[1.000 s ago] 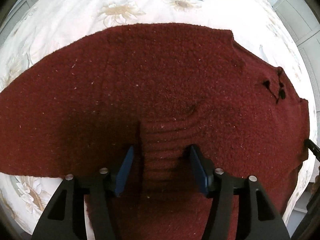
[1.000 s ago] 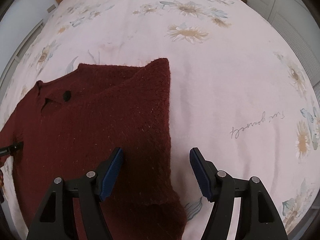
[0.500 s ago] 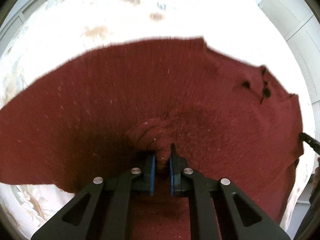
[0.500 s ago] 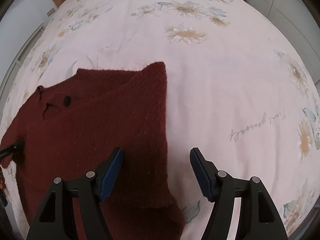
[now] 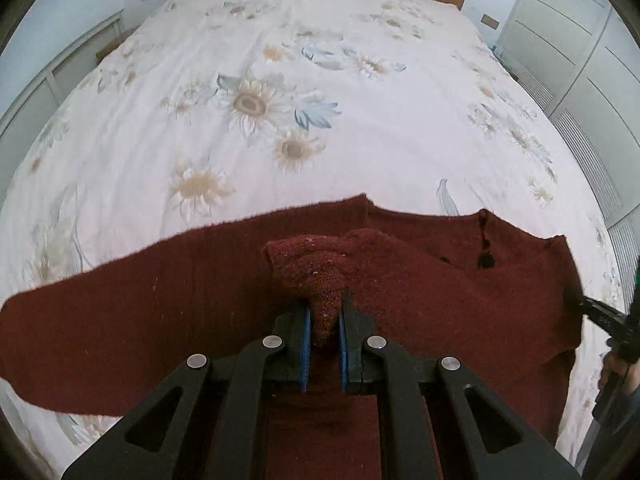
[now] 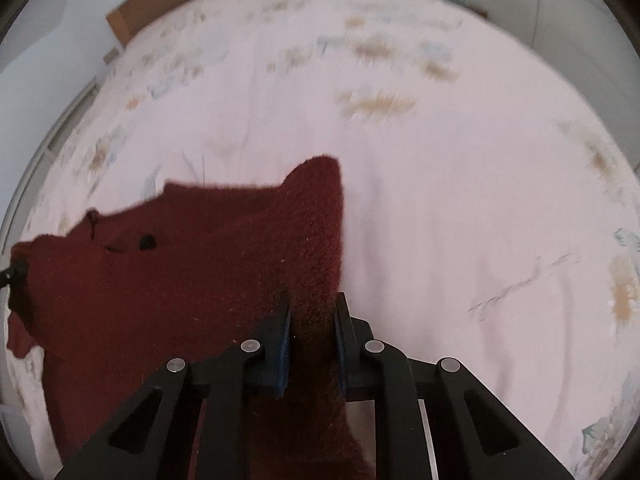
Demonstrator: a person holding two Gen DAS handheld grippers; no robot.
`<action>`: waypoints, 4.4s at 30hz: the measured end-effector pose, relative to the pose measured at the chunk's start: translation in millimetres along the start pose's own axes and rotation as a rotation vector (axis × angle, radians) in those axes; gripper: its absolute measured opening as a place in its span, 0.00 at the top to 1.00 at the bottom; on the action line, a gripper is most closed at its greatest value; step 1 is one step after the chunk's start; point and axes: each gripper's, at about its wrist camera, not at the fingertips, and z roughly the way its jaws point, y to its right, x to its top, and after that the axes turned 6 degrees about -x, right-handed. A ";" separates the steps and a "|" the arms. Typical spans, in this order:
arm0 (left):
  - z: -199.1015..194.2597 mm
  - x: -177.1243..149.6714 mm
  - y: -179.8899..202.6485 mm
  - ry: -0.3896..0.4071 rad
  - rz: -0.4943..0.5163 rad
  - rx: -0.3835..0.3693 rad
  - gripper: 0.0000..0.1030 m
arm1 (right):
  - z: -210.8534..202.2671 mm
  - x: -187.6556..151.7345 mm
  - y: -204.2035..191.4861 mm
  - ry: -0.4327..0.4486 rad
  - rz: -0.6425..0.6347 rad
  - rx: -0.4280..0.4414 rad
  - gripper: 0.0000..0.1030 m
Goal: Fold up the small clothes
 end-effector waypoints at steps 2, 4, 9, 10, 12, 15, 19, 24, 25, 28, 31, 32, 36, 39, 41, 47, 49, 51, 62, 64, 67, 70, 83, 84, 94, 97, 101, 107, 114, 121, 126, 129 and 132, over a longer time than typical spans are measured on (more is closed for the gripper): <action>0.9 -0.7 -3.1 0.002 0.010 0.015 0.92 | 4.0 -2.6 -2.5 -0.017 -0.017 -0.008 0.83; 18.9 -1.7 -7.4 -0.034 0.015 0.043 0.92 | 15.4 -6.2 -6.8 -0.049 -0.034 -0.033 0.83; 71.7 -17.7 -30.1 -0.153 -0.013 0.105 0.91 | 30.2 -8.8 -10.7 -0.086 -0.018 -0.053 0.71; 75.6 -20.1 -33.5 -0.154 -0.025 0.100 0.91 | 30.8 -8.1 -12.8 -0.092 -0.031 -0.088 0.58; 78.2 -21.3 -36.4 -0.143 -0.033 0.090 0.89 | 28.5 -8.5 -17.4 -0.085 -0.061 -0.118 0.49; 77.8 -19.4 -34.8 -0.146 -0.016 0.104 0.82 | 17.8 -7.7 -21.7 -0.062 -0.092 -0.138 0.37; 69.8 -16.1 -31.4 -0.146 -0.019 0.138 0.65 | -3.4 -6.9 -34.8 -0.028 -0.123 -0.137 0.24; 45.3 -13.6 -19.2 -0.095 -0.014 0.090 0.23 | -29.3 -8.4 -66.7 0.015 -0.176 -0.122 0.15; 40.6 -13.2 -15.7 -0.085 -0.004 0.087 0.13 | -31.7 -9.1 -72.7 0.018 -0.181 -0.117 0.13; 29.4 -9.4 2.6 -0.044 0.029 0.085 0.01 | -36.3 -10.6 -96.9 0.028 -0.210 -0.098 0.00; 27.3 -7.9 22.4 -0.023 0.050 0.056 0.01 | -35.8 -13.0 -113.7 0.038 -0.236 -0.083 0.00; 28.7 -8.0 30.5 -0.018 0.064 0.053 0.01 | -34.3 -14.6 -119.4 0.038 -0.242 -0.081 0.00; 41.4 -15.0 53.4 -0.033 0.104 0.062 0.01 | -20.6 -19.2 -126.4 0.017 -0.235 -0.063 0.00; 63.1 -20.6 56.0 -0.076 0.093 0.055 0.01 | -2.5 -25.2 -126.1 -0.015 -0.229 -0.068 0.00; 79.8 -28.4 56.9 -0.118 0.094 0.067 0.01 | 13.7 -30.6 -122.5 -0.045 -0.224 -0.083 0.00; 106.9 -51.7 37.4 -0.178 0.112 0.117 0.01 | 43.9 -43.8 -97.1 -0.108 -0.208 -0.140 0.01; 103.4 -53.6 26.8 -0.175 0.100 0.110 0.01 | 43.2 -45.0 -89.3 -0.101 -0.199 -0.138 0.01; 100.1 -54.2 19.5 -0.174 0.102 0.117 0.01 | 41.5 -46.3 -83.0 -0.098 -0.185 -0.117 0.01; 80.9 -54.6 -4.3 -0.177 0.069 0.098 0.01 | 22.7 -48.8 -86.9 -0.091 -0.190 -0.110 0.01; 68.2 -56.0 -13.9 -0.172 0.059 0.081 0.01 | 12.6 -50.6 -83.4 -0.080 -0.180 -0.105 0.01; 51.7 -62.7 -39.7 -0.178 0.001 0.062 0.01 | -2.8 -58.4 -72.5 -0.076 -0.147 -0.089 0.01; 42.1 -70.3 -67.9 -0.196 -0.059 0.065 0.01 | -7.9 -70.5 -64.6 -0.094 -0.136 -0.096 0.01; 58.2 -76.9 -68.1 -0.241 -0.180 -0.037 0.02 | -12.9 -93.9 -37.5 -0.134 -0.073 -0.089 0.00; 62.1 -76.3 -64.2 -0.247 -0.182 -0.038 0.02 | -13.2 -93.7 -37.4 -0.132 -0.070 -0.088 0.01; 74.8 -67.6 -25.8 -0.240 -0.124 -0.010 0.54 | -12.5 -90.7 -38.3 -0.129 -0.043 -0.076 0.01; 62.7 -64.2 -27.2 -0.213 -0.133 -0.016 0.85 | -13.8 -91.0 -38.9 -0.130 -0.041 -0.071 0.01; 43.8 -64.3 -33.6 -0.196 -0.145 -0.064 0.89 | -19.8 -88.3 -40.5 -0.115 -0.050 -0.077 0.00; 12.9 -68.9 -41.9 -0.178 -0.109 -0.071 0.92 | -21.8 -85.2 -46.7 -0.107 -0.060 -0.071 0.00; 38.4 -73.7 -33.6 -0.226 -0.059 -0.017 0.85 | -23.7 -82.6 -57.1 -0.101 -0.092 -0.073 0.01; 29.0 -78.2 -51.3 -0.191 -0.069 0.063 0.18 | -28.0 -77.4 -66.4 -0.074 -0.112 -0.071 0.01; -12.4 -84.5 -95.6 -0.092 -0.162 0.076 0.01 | -33.0 -79.8 -74.4 -0.066 -0.128 -0.058 0.01; -37.2 -87.6 -127.9 -0.030 -0.224 0.114 0.01 | -37.1 -81.3 -78.8 -0.063 -0.141 -0.051 0.01; -65.3 -95.6 -171.6 0.026 -0.327 0.146 0.01 | -42.7 -82.1 -80.3 -0.055 -0.145 -0.048 0.01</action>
